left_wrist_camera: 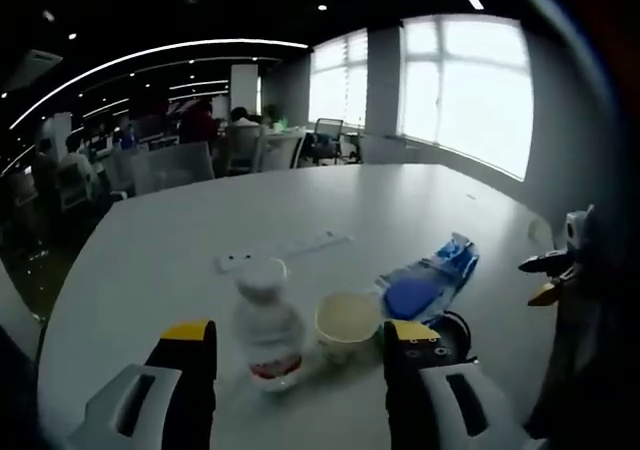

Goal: Arrange the tabletop items into an orderly group along one side of the table until the central work area is clear of visible clutter.

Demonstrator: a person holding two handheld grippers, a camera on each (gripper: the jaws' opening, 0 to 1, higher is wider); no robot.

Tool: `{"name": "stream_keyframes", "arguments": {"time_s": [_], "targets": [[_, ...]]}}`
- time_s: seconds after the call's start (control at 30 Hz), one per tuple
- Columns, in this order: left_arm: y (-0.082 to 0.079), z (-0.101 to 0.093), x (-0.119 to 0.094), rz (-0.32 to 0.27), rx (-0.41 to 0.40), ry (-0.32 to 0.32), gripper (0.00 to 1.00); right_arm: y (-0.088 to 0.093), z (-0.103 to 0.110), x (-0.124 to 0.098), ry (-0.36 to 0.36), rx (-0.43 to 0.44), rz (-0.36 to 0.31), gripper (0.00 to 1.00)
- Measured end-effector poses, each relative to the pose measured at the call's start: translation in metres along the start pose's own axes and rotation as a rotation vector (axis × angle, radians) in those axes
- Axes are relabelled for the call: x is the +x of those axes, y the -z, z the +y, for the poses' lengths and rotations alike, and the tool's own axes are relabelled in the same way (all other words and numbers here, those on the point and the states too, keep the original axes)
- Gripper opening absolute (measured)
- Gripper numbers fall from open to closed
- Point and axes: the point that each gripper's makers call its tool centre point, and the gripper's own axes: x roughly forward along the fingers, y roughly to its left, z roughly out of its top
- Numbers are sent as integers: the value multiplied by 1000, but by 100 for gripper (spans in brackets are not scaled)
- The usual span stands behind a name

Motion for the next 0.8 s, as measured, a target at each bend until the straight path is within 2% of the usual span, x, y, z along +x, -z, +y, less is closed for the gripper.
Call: {"name": "stream_keyframes", "arguments": {"time_s": [0.2,0.33,0.43,0.53,0.6,0.8], "targets": [[6,-13,-6,12,-12,26,73,3,6,6,-19,5,21,88],[13,-32,-10,30,-18,64,79,6,10,7,-27,10,32,90],[16,-40,-12,40,-10,82,81,7,8,10,-32,11,38,92],[19,-58,-16,46,-5,109,83,8,10,12,-37,14,43,93],[21,-63,-16,49,1,115,84,8,11,13,-38,10,46,93],[33,-86,-14,81,10,167,88,6,16,19,-55,6,56,93]]}}
